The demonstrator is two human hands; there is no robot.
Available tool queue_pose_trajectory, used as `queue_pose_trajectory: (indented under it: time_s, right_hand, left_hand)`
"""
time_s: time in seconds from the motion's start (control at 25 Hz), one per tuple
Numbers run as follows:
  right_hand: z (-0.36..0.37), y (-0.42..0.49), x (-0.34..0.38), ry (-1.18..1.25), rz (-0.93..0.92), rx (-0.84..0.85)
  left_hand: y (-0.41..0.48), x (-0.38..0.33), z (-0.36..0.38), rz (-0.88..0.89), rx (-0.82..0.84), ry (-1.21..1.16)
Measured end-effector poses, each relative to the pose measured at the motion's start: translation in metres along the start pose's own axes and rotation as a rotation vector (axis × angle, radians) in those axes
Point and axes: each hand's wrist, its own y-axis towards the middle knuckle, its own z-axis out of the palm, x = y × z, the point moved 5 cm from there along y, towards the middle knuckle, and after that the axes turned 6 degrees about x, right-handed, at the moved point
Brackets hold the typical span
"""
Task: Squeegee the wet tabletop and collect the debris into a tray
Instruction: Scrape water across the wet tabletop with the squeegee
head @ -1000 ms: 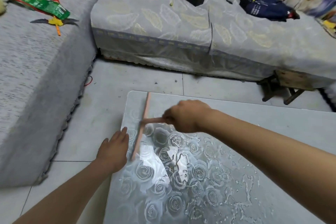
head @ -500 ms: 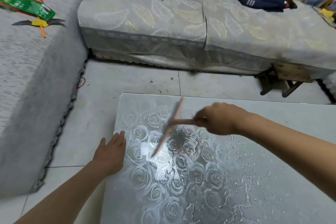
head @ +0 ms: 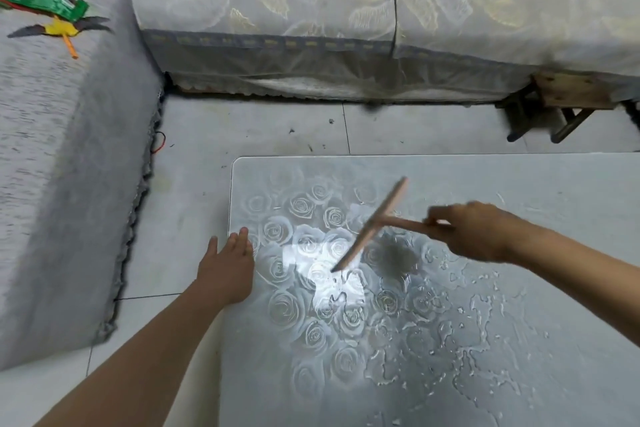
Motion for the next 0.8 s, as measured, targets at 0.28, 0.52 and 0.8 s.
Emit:
queue_pose_trajectory:
  time_s: [0.28, 0.52, 0.8]
  right_hand:
    - [-0.030, 0.004, 0.043, 0.043, -0.093, -0.129]
    - [0.015, -0.001, 0.042, 0.117, -0.049, -0.060]
    - [0.023, -0.064, 0.020, -0.024, 0.032, 0.028]
  left_hand:
    - [0.006, -0.007, -0.005, -0.071, 0.051, 0.015]
    - [-0.012, -0.002, 0.009, -0.076, -0.186, -0.135]
    - [-0.048, -0.025, 0.041, -0.082, -0.205, -0.252]
